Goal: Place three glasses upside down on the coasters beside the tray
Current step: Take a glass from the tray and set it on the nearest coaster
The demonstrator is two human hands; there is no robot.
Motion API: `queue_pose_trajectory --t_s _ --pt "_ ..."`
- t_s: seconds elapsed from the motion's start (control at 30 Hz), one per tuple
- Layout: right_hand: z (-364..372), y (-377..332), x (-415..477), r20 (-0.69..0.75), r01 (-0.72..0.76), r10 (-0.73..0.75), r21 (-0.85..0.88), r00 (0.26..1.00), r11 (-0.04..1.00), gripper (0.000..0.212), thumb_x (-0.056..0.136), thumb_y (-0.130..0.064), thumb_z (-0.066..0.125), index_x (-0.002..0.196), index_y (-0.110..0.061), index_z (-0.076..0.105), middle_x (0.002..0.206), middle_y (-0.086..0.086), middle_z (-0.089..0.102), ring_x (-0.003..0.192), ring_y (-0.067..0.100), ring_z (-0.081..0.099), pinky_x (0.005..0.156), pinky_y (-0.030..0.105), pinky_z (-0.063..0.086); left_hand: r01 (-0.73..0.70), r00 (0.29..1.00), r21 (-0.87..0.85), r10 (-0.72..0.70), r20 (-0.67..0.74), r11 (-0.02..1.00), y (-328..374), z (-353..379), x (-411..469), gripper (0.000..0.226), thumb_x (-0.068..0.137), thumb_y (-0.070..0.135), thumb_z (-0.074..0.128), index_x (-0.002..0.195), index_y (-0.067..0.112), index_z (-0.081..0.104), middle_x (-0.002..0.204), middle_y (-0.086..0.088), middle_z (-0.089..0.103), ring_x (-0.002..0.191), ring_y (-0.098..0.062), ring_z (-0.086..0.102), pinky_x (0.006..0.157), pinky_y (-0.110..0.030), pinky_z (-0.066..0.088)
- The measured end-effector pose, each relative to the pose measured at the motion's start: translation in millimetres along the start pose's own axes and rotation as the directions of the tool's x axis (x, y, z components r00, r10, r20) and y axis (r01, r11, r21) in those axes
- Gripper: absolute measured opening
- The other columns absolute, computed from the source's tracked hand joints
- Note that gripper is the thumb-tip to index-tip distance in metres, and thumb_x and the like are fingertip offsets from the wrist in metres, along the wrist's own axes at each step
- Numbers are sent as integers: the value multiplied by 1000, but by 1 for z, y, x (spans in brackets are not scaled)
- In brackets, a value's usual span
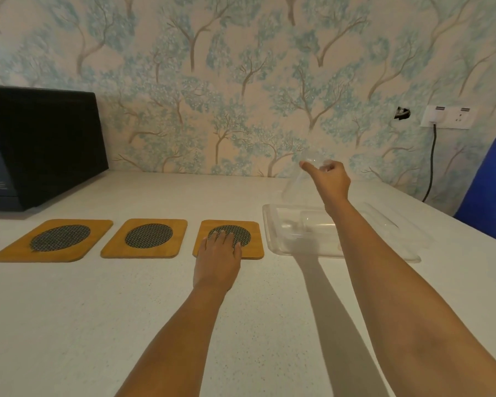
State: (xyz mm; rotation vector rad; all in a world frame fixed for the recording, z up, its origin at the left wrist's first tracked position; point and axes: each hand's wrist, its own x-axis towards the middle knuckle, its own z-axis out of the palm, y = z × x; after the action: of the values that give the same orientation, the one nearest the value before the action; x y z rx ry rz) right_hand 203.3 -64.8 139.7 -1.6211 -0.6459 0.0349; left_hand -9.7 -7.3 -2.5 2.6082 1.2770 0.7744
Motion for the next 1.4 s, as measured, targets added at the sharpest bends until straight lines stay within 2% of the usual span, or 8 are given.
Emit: queue_pose_trajectory --t_s 0.13,0.2,0.33,0.43,0.6,0.77,0.9,1.4 --pt "-3 -9 -15 134 -273 242 311 961 910 68 74 -42 78 128 -11 52 121 7 57 116 28 59 91 38 55 -9 1000 25 9 -5 1000 -5 -7 -9 46 100 32 25 139 11 39 149 -8 39 141 -22 28 118 -38 17" --pt "-3 -12 -24 189 -333 281 371 941 867 67 76 -42 76 131 -12 52 127 8 55 114 27 60 84 36 56 -13 1000 29 13 7 999 -10 -11 -15 47 100 32 25 140 11 38 149 -9 38 140 -23 29 118 -37 18" --pt "2 -16 -45 311 -466 355 464 882 753 68 83 -41 70 138 -10 45 122 11 53 103 27 60 90 39 53 -16 1000 47 16 10 999 -20 -19 -25 46 100 30 25 140 11 38 149 -7 39 139 -21 31 117 -37 22" --pt "10 -20 -60 371 -513 370 447 852 733 66 85 -40 68 140 -12 44 122 14 54 97 28 57 91 41 53 -17 1000 60 16 21 998 -29 -27 -32 45 100 31 25 139 12 38 149 -6 39 140 -21 30 117 -38 22" --pt "32 -29 -78 284 -419 335 327 899 847 80 78 -43 75 142 -11 39 133 11 51 113 29 60 87 40 56 18 999 76 -22 44 997 -47 -40 -40 48 100 32 25 143 12 33 153 -8 32 143 -23 24 118 -39 19" --pt "61 -32 -93 159 -119 111 43 981 992 82 74 -45 77 139 -10 40 137 14 50 122 30 54 99 43 51 39 997 76 -44 61 996 -54 -45 -44 49 100 34 25 145 12 29 155 -8 28 144 -23 21 118 -39 17" --pt "80 -30 -102 182 -4 16 -62 983 998 81 76 -44 75 137 -7 39 133 15 53 123 29 53 103 39 45 41 996 65 -47 81 997 -54 -44 -42 51 100 35 24 146 12 25 156 -8 25 145 -24 19 119 -39 15" --pt "116 -21 -117 235 85 -38 -192 971 978 80 74 -41 78 136 -6 40 135 15 52 125 31 51 105 43 43 51 994 73 -58 98 996 -54 -35 -35 54 99 42 23 146 15 24 156 -5 24 146 -23 17 118 -38 15"
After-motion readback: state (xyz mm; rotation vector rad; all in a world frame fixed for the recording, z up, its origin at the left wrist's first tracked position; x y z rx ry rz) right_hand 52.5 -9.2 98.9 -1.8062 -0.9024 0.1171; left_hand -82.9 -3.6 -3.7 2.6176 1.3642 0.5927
